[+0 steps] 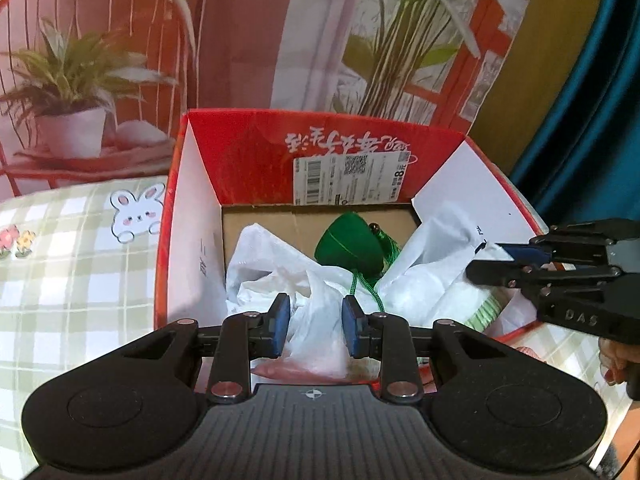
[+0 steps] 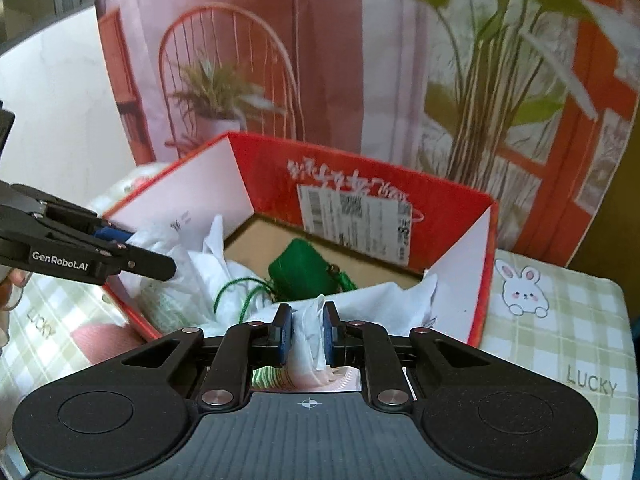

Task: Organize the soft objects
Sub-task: 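Lower the towel into the red box and open both grippers, then move both grippers down to the blue-and-white cotton pad bag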

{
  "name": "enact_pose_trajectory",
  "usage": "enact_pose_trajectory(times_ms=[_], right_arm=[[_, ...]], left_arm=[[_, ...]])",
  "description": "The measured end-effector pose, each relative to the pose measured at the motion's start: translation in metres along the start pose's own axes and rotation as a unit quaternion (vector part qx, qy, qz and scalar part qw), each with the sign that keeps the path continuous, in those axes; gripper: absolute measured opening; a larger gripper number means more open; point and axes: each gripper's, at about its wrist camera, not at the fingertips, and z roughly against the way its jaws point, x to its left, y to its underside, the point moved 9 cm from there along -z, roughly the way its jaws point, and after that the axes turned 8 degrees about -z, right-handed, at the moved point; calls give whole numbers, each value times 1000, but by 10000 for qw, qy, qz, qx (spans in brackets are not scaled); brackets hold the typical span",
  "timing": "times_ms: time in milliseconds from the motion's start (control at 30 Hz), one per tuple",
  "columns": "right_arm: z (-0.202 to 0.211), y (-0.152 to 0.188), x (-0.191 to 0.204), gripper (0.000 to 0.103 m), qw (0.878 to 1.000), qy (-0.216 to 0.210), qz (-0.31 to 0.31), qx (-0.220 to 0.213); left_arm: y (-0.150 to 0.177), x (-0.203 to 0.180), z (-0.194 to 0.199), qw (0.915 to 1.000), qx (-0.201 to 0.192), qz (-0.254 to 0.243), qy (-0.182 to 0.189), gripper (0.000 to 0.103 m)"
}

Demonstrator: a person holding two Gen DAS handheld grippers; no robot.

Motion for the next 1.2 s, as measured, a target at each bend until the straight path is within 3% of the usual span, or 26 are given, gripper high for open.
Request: enact_pose_trajectory(times_ms=[267, 333, 400, 467, 500, 533, 600, 767, 1000, 1200], right_arm=[[-15, 10, -6, 15, 9995, 137, -127, 251], [-12, 11, -7, 19, 9996, 186, -101, 194], [-8, 10, -7, 31, 9996, 249, -98, 47], [-1, 9, -5, 37, 9996, 260, -30, -116], [1, 9, -3, 48, 9995, 278, 10, -166], [4, 9, -2, 55, 9992, 334, 57, -224], [10, 8, 1, 81, 9984, 440, 105, -335], [32, 8, 10, 103, 9967, 446, 38, -678], [72, 30, 33, 103, 9931, 203, -253, -1127], [96, 63, 52, 103, 9887, 234, -513, -1388]], left_arm=[[3, -1, -4, 9999, 73, -92, -61, 32], [1, -2, 1, 9999, -35, -122, -54, 43], [-2, -4, 9, 9996, -234, -94, 117, 77], [-4, -7, 18, 9990, -413, -51, 143, 94], [-5, -8, 22, 9987, -491, -50, 98, 98], [-6, -8, 27, 9984, -558, -67, 47, 98], [-7, -8, 37, 9981, -614, -47, -80, 101], [-4, -5, 69, 9937, -1061, 181, -312, 103], [19, -21, 112, 9832, -1650, -68, -775, 103], [60, -37, 129, 9838, -1495, -37, -991, 103]])
